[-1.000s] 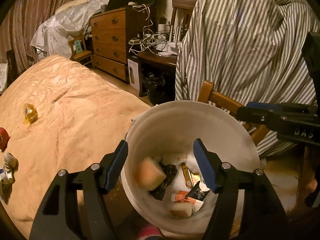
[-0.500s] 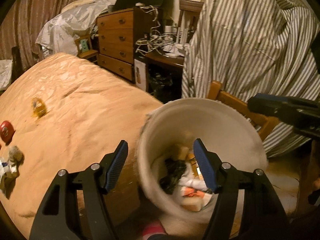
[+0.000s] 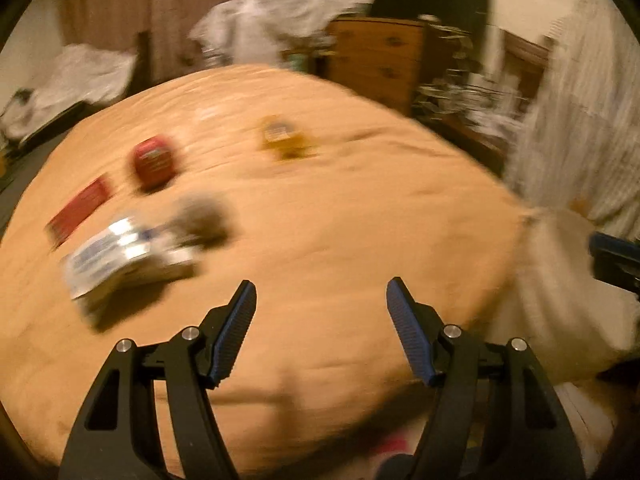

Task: Collect trash
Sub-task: 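Move both open tools back over the remaining trash on the bed, then grasp the alcohol wipes packet with the left tool while the right tool grasps the grey sock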

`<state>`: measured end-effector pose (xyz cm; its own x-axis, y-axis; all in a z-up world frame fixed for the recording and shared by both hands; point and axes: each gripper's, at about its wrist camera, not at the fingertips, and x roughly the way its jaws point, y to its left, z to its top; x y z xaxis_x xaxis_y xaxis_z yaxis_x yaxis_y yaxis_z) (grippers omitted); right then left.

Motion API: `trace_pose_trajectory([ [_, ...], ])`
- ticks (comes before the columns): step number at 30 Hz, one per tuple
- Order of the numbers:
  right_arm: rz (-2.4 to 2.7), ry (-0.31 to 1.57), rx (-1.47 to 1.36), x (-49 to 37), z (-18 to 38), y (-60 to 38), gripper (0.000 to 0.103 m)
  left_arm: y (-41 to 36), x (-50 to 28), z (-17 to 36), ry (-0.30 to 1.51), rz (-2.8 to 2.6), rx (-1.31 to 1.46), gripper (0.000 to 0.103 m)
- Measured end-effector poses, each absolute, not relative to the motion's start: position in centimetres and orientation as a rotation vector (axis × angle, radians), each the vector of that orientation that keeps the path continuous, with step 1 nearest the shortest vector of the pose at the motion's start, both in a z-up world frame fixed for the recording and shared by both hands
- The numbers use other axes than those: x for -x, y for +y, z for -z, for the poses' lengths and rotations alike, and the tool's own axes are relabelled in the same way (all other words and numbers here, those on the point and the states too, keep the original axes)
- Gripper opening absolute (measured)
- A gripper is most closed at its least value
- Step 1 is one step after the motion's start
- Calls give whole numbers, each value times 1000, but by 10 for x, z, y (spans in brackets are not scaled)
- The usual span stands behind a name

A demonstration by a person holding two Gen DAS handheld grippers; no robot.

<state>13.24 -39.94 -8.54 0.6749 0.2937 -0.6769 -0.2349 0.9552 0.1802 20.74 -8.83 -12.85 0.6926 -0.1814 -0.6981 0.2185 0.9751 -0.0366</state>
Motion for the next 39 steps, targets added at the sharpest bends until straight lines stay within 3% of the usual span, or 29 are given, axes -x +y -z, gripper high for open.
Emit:
trace_pose_trajectory([
  [12,-447,865,-60,-185,121,-293,39,57,-222,137,751,75,-57,68],
  [18,-474,904,-62,-204,141,-273,45,59,-238,126,689,191,-204,85],
  [23,-498,921,-52,-218,148,-261,45,47,-262,131,731,292,-376,85],
  [25,-514,926,-34,-226,149,-252,45,48,-270,132,742,303,-397,81],
  [27,-526,929,-17,-233,149,-246,45,51,-278,133,765,315,-406,69],
  [32,-547,940,-4,-260,151,-231,45,49,-287,149,821,355,-432,65],
  [39,-583,934,10,-308,151,-195,45,61,-289,158,828,354,-349,45],
])
